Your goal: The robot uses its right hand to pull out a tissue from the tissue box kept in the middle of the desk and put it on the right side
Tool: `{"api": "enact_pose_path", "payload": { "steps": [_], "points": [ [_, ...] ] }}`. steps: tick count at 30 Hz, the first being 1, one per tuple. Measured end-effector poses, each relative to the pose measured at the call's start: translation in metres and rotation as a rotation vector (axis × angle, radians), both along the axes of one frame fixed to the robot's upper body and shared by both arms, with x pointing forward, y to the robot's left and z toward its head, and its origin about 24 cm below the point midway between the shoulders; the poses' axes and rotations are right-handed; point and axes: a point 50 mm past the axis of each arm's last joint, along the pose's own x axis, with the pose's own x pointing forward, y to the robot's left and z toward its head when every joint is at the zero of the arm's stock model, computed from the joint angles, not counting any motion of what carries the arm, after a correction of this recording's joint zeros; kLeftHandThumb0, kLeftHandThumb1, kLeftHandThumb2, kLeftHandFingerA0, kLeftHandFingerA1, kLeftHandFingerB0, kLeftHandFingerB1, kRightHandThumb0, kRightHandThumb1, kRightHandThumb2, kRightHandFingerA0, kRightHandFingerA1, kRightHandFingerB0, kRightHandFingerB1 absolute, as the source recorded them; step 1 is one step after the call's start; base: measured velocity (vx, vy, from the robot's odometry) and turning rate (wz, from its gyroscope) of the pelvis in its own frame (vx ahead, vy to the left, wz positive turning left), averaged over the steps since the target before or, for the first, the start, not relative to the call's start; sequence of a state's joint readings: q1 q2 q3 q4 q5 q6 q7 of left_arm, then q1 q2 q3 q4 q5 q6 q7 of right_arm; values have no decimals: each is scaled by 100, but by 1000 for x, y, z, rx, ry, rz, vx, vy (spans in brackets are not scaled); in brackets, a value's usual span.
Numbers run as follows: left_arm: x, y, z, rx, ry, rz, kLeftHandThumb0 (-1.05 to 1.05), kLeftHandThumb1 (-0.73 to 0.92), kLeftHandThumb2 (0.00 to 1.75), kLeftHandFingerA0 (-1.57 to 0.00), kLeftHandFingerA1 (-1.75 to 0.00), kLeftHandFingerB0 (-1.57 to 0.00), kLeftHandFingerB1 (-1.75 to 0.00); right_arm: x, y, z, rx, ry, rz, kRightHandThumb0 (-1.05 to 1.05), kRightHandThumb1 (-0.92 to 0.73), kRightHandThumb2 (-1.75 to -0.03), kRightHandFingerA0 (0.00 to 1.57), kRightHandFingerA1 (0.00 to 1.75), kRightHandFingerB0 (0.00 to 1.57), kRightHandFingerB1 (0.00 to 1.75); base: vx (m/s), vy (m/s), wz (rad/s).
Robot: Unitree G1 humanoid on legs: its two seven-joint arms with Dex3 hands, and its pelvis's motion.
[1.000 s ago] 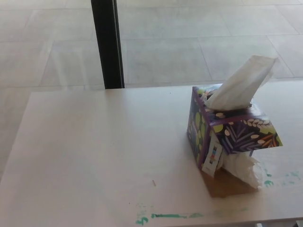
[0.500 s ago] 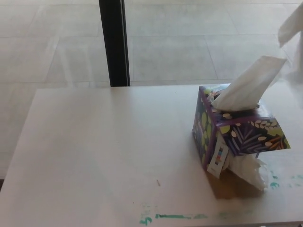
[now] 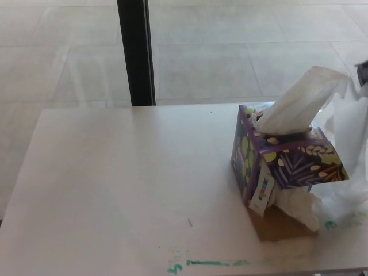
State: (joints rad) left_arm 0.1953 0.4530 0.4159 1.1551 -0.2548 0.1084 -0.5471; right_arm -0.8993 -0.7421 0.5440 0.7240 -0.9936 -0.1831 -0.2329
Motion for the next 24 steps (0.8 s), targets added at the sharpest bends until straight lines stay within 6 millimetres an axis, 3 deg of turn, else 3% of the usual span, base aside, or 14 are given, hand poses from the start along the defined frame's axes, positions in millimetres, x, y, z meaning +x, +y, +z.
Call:
{"api": "enact_pose_path", "payload": {
  "steps": [3, 5, 6, 8, 9, 10, 12, 14, 15, 16, 17, 20, 21, 24],
  "points": [
    [2, 0, 0, -2, -6, 3, -83, 23, 92, -50, -115, -35, -100, -3, -4, -11, -23, 60, -29, -36, -79, -67, 83, 137, 76, 62, 0, 0, 0],
    [2, -1, 0, -3, -10, 5, -83, 23, 92, -50, -115, -35, -100, -4, -4, -17, -36, 92, -41, -36, -79, -67, 83, 137, 76, 62, 0, 0, 0],
    [3, -1, 0, -4, -12, 6, -84, 23, 94, -49, -115, -33, -100, -5, -4, -20, -42, 108, -48, -31, -75, -63, 81, 158, 77, 105, 0, 0, 0],
    [4, 0, 0, -4, -19, 11, -84, 23, 94, -49, -115, -33, -100, -9, -6, -29, -68, 142, -56, -31, -75, -63, 81, 158, 77, 105, 0, 0, 0],
    [4, 0, 0, -3, -21, 14, -82, 26, 91, -50, -111, -34, -96, -12, -6, -35, -77, 160, -56, -34, -74, -65, 69, 155, 67, 80, 0, 0, 0],
    [3, 0, 0, -3, -21, 15, -80, 26, 92, -49, -107, -37, -94, -15, -4, -42, -78, 181, -48, -34, -75, -65, 70, 157, 67, 82, 0, 0, 0],
    [2, 0, 0, -5, -17, 17, -84, 27, 91, -49, -110, -34, -96, -20, 4, -52, -60, 211, -20, -32, -73, -61, 77, 156, 55, 43, 0, 0, 0],
    [2, 0, 0, -6, -18, 15, -84, 27, 91, -49, -110, -34, -96, -23, 13, -59, -34, 231, 5, -32, -73, -61, 77, 156, 55, 43, 0, 0, 0],
    [3, 0, 0, -7, -18, 14, -79, 25, 94, -51, -109, -37, -96, -24, 16, -61, -26, 237, 11, -49, -64, -59, 42, 68, 17, 27, 0, 0, 0],
    [2, 0, 0, -7, -18, 14, -79, 25, 94, -51, -109, -37, -96, -25, 21, -62, -24, 243, 17, -49, -64, -59, 42, 68, 17, 27, 0, 0, 0],
    [2, 0, 0, -7, -17, 15, -80, 25, 93, -50, -109, -37, -96, -25, 25, -63, -27, 246, 23, -79, -48, -81, 0, 10, 0, 8, 0, 0, 0],
    [3, -1, 0, -8, -19, 15, -79, 26, 92, -49, -108, -35, -94, -26, 34, -60, -36, 252, 32, -88, -47, -77, 0, 0, 0, 0, 0, 0, 0],
    [3, -1, -1, -9, -19, 15, -79, 27, 92, -51, -110, -38, -95, -26, 36, -59, -43, 256, 32, -102, -60, -59, 0, 0, 0, 0, 0, 0, 0],
    [2, -2, -1, -12, -19, 17, -80, 25, 91, -50, -109, -39, -96, -27, 40, -57, -62, 270, 27, -105, -60, -63, 0, 0, 0, 0, 0, 0, 0]
  ]
}}
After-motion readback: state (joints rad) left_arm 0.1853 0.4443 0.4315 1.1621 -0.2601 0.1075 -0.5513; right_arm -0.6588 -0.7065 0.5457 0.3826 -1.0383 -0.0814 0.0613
